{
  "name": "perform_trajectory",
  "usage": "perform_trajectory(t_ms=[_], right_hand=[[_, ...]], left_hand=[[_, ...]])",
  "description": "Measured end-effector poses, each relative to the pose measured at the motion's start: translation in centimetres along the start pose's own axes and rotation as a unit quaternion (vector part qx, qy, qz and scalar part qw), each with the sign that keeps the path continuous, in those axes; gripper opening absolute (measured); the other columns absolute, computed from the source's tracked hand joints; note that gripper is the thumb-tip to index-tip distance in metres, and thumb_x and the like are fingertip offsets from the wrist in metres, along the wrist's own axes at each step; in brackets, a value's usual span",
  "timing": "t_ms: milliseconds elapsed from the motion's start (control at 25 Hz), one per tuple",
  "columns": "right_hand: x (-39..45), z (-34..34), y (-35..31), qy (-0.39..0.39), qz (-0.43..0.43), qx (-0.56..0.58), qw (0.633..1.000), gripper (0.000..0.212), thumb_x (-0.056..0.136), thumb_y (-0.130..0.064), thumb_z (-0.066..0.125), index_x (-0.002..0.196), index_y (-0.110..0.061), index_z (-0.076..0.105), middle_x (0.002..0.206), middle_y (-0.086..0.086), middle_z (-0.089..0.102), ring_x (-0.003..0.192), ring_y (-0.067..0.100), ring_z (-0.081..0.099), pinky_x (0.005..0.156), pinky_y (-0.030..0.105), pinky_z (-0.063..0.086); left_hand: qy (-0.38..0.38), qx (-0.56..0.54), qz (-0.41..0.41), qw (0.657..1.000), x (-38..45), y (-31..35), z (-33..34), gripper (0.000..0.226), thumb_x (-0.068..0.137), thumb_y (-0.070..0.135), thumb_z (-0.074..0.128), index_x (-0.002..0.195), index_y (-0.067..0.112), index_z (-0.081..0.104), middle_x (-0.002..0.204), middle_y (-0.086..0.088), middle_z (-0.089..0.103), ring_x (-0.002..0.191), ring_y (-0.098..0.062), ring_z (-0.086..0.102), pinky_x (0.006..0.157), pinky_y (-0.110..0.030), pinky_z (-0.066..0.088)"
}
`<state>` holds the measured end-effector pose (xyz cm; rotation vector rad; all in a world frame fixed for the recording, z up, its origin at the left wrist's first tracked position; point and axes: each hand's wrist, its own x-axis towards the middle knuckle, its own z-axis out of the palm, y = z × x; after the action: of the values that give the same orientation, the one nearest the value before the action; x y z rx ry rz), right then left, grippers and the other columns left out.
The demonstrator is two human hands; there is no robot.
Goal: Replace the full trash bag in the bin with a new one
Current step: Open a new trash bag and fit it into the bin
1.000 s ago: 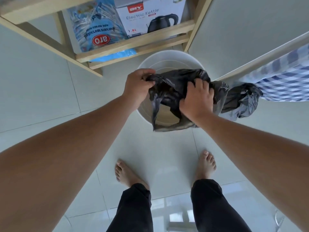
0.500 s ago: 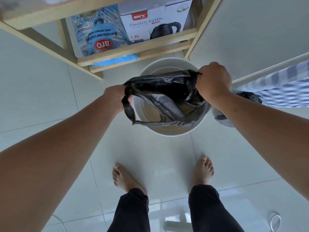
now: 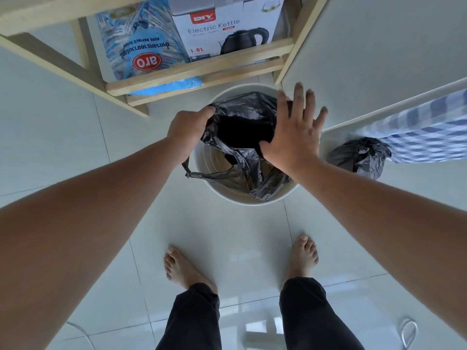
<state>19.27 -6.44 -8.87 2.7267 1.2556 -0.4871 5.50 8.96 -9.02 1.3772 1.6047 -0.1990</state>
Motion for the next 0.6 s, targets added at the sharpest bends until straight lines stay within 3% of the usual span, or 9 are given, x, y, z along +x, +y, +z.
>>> perform_trajectory(t_ms=[80,200,280,400,480,600], right_hand=[[1.3,0.5,0.7,0.014,0.033,-0.022,0.999,0.084,0.073,-0.025,0.071,0.145,-0.012,0.032,0.153,0.019,0.022,0.138,0.041,0.025,0.109,0.056,0.027],[4.8,-0.2,1.8,0.05,0.076,0.056,0.994,0.036,0.078,-0.003,0.057,0.114,-0.003,0.062,0.12,0.018,0.052,0.106,0.037,0.053,0.085,0.044,0.047],[7.4,-1.1,2.7,0.044,0.078,0.106,0.99,0.03,0.082,0.001,0.054,0.109,-0.002,0.067,0.112,0.018,0.058,0.096,0.038,0.061,0.079,0.039,0.052],[10.8,-2.4,3.8,0.095,-0.044,0.033,0.994,0.028,0.085,0.008,0.048,0.105,0.0,0.066,0.109,0.024,0.055,0.092,0.044,0.06,0.074,0.04,0.05],[12.8,-3.0,4.2,0.098,-0.086,-0.042,0.991,0.029,0.085,0.009,0.047,0.107,0.004,0.065,0.11,0.028,0.055,0.096,0.047,0.059,0.078,0.045,0.05],[13.4,-2.0,4.7,-0.01,-0.062,-0.126,0.99,0.029,0.083,0.011,0.052,0.11,0.009,0.062,0.115,0.03,0.057,0.106,0.048,0.059,0.082,0.045,0.051]], left_hand=[[0.002,0.056,0.041,0.998,0.7,0.1,0.0,0.051,0.093,0.05,0.051,0.058,0.015,0.04,0.058,-0.001,0.038,0.051,-0.017,0.036,0.058,-0.03,0.034],[0.009,0.115,0.083,0.99,2.3,-0.1,-0.6,0.051,0.092,0.058,0.047,0.057,0.021,0.043,0.06,0.003,0.045,0.052,-0.012,0.041,0.07,-0.033,0.042],[0.039,0.147,0.1,0.983,3.5,0.3,-0.9,0.061,0.089,0.062,0.052,0.05,0.018,0.035,0.051,0.0,0.041,0.047,-0.018,0.04,0.059,-0.029,0.037],[0.087,0.16,0.137,0.974,5.6,1.9,-1.2,0.065,0.086,0.063,0.056,0.046,0.017,0.033,0.045,-0.003,0.038,0.042,-0.022,0.038,0.053,-0.029,0.033],[0.1,0.189,0.152,0.965,7.3,2.9,-1.3,0.06,0.084,0.062,0.059,0.051,0.014,0.045,0.049,-0.005,0.044,0.047,-0.024,0.044,0.05,-0.029,0.032],[0.052,0.259,0.16,0.951,9.2,2.4,-0.2,0.037,0.087,0.042,0.063,0.078,0.008,0.071,0.074,-0.012,0.066,0.072,-0.031,0.062,0.06,-0.032,0.041]])
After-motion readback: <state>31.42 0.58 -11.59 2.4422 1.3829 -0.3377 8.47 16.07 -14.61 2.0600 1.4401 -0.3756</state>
